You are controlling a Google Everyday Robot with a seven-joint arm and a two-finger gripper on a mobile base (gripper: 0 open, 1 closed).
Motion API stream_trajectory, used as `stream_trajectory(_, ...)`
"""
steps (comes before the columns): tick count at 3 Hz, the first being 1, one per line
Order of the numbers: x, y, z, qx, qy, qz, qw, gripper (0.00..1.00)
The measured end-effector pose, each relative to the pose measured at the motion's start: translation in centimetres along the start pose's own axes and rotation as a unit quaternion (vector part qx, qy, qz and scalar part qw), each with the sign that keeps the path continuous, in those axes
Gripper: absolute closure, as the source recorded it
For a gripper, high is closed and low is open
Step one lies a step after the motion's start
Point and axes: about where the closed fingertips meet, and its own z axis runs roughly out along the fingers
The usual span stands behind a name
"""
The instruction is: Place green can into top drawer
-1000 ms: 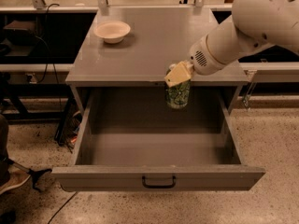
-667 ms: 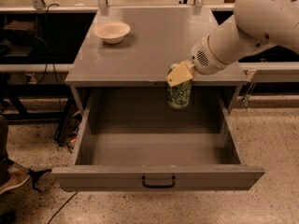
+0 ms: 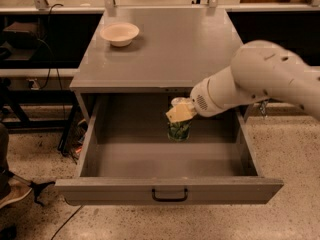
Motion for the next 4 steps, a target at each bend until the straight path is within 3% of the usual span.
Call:
stream_trajectory(1, 2.9, 1.4, 4.0, -0.023, -0.010, -0.002, 0.9997, 1.00)
stream_trajectory(2, 3.9, 2.1, 6.3, -0.035, -0.033, -0.010, 0.9988, 1.00)
stream_trajectory(4, 4.0, 3.3, 11.1, -0.017, -0.074, -0.065, 0.9950, 1.00)
